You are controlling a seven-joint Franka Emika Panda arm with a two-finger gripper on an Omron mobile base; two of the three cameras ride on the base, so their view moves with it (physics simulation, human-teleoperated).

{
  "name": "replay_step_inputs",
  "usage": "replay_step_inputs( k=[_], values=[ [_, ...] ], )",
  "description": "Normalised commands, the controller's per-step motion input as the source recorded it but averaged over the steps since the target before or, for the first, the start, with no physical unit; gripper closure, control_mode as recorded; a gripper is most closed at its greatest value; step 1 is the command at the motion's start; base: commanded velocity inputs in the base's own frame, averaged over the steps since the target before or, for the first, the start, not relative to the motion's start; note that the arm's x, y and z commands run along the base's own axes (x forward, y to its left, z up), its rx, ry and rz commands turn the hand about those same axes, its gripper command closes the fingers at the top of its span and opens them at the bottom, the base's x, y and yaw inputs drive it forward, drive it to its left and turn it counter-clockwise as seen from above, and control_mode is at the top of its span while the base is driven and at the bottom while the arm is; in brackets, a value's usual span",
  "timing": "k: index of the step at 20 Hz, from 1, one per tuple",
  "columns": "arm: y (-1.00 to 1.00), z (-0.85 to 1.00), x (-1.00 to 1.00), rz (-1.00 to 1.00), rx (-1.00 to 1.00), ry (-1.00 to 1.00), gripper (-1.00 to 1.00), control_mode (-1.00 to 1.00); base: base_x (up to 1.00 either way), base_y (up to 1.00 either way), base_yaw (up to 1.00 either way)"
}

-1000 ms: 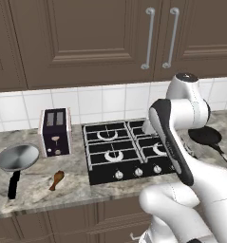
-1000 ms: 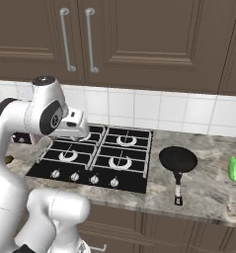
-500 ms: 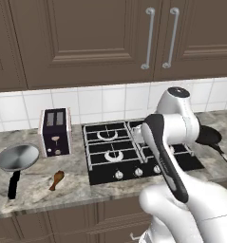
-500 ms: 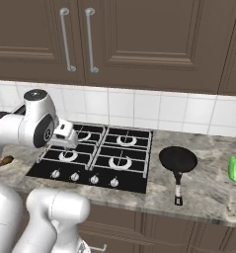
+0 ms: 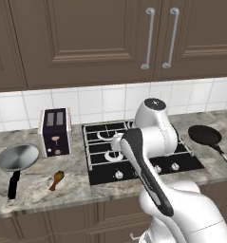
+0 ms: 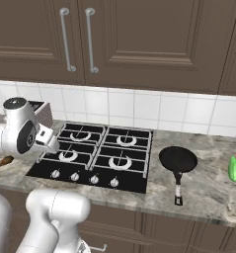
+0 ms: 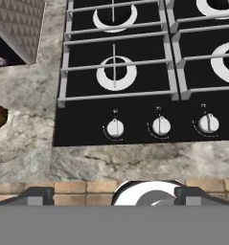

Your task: Place both pans onto different burners. Then place the corn and the chicken drumstick on different pans.

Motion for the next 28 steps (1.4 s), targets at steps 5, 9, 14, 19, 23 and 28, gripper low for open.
replay_step_inputs(
  k=[5, 9, 14, 19, 23, 28],
  values=[
    [0.64, -0.18, 0.00, 0.00, 0.00, 0.00, -1.00, -1.00, 0.00, 0.00, 0.00],
    [0.64, -0.15, 0.00, 0.00, 0.01, 0.00, -1.00, -1.00, 0.00, 0.00, 0.00],
    [0.65, -0.17, 0.00, 0.00, 0.00, 0.00, -1.00, -1.00, 0.00, 0.00, 0.00],
    [0.58, -0.11, 0.00, 0.00, 0.00, 0.00, -1.00, -1.00, 0.00, 0.00, 0.00],
    [0.57, -0.12, 0.00, 0.00, 0.00, 0.00, -1.00, -1.00, 0.00, 0.00, 0.00],
    [0.53, -0.04, 0.00, 0.00, 0.00, 0.00, -1.00, -1.00, 0.00, 0.00, 0.00]
  ],
)
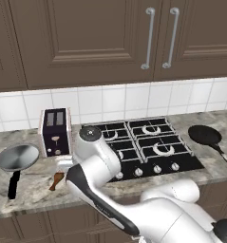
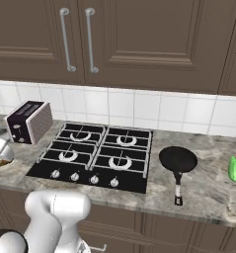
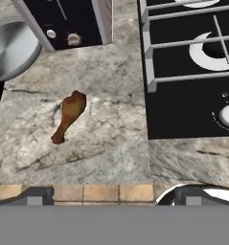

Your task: Place both pans onto different burners. Then place the corn and the chicken drumstick on different pans.

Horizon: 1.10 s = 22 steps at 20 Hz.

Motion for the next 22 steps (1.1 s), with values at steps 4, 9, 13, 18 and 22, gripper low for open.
replay_step_inputs(
  k=[4, 9, 13, 18, 22],
  values=[
    [0.51, 0.00, 0.09, 0.00, 0.01, 0.00, -1.00, -1.00, 0.00, 0.00, 0.00],
    [0.48, 0.00, 0.16, 0.00, 0.01, 0.00, -1.00, -1.00, 0.00, 0.00, 0.00],
    [0.50, 0.00, 0.16, 0.00, 0.02, 0.00, -1.00, -1.00, 0.00, 0.00, 0.00],
    [0.55, 0.00, 0.14, 0.00, 0.02, 0.00, -1.00, -1.00, 0.00, 0.00, 0.00],
    [0.56, 0.00, 0.12, 0.00, 0.00, 0.00, -1.00, -1.00, 0.00, 0.00, 0.00]
  ],
)
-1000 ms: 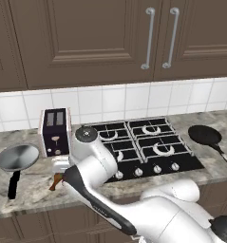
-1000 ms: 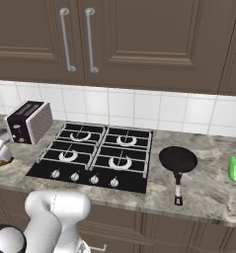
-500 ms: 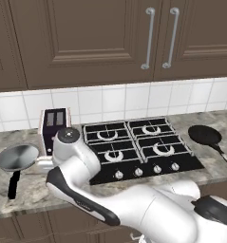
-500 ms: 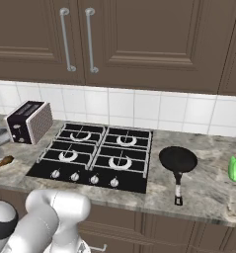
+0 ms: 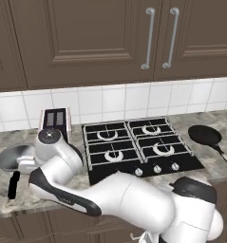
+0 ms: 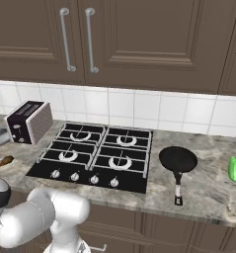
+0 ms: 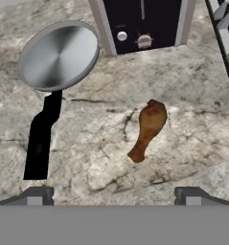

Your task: Place both pans onto different burners. Then place the corn and the chicken drumstick on different pans.

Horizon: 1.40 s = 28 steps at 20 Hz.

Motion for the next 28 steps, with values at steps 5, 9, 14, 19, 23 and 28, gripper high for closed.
replay_step_inputs(
  k=[5, 9, 14, 19, 23, 28],
  values=[
    [0.51, -0.05, 0.15, 0.00, 0.00, 0.00, -1.00, -1.00, 0.00, 0.00, 0.00],
    [0.40, -0.22, 0.15, 0.00, 0.00, 0.00, -1.00, -1.00, 0.00, 0.00, 0.00],
    [0.33, -0.33, 0.07, 0.00, 0.00, 0.00, -1.00, -1.00, 0.00, 0.00, 0.00],
    [0.27, -0.37, 0.14, 0.00, 0.00, 0.00, -1.00, -1.00, 0.00, 0.00, 0.00],
    [0.26, -0.32, 0.28, 0.00, 0.00, 0.00, -1.00, -1.00, 0.00, 0.00, 0.00],
    [0.30, -0.27, 0.32, 0.00, 0.00, 0.00, -1.00, -1.00, 0.00, 0.00, 0.00]
  ],
)
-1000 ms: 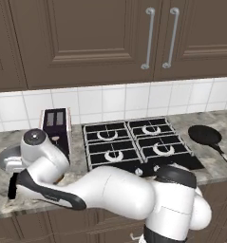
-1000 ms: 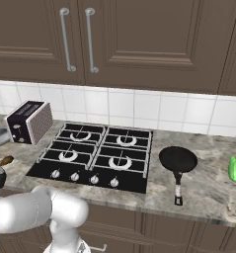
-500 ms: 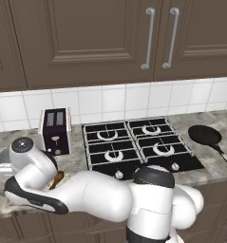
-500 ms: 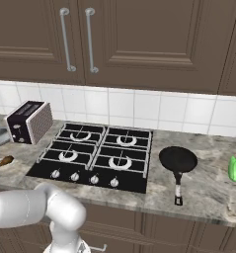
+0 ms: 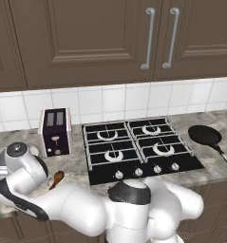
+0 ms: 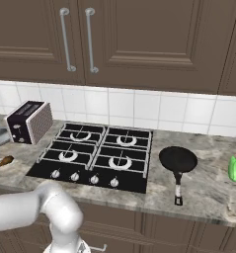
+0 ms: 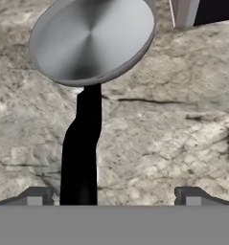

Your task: Place both pans onto different burners. Then place the corn and the chicken drumstick on different pans.

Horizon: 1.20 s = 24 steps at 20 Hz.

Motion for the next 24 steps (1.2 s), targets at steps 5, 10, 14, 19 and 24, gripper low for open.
replay_step_inputs(
  k=[5, 10, 14, 19, 24],
  values=[
    [0.33, -0.23, 0.28, 0.00, 0.01, 0.00, -1.00, -1.00, 0.00, 0.00, 0.00],
    [0.29, -0.26, 0.22, 0.00, 0.01, 0.00, -1.00, -1.00, 0.00, 0.00, 0.00],
    [0.24, -0.31, 0.17, 0.00, 0.00, 0.00, -1.00, -1.00, 0.00, 0.00, 0.00],
    [0.22, -0.34, 0.13, 0.00, 0.00, 0.00, 1.00, -1.00, 0.00, 0.00, 0.00],
    [0.16, -0.22, 0.13, 0.00, 0.00, 0.01, 1.00, -1.00, 0.00, 0.00, 0.00]
  ],
)
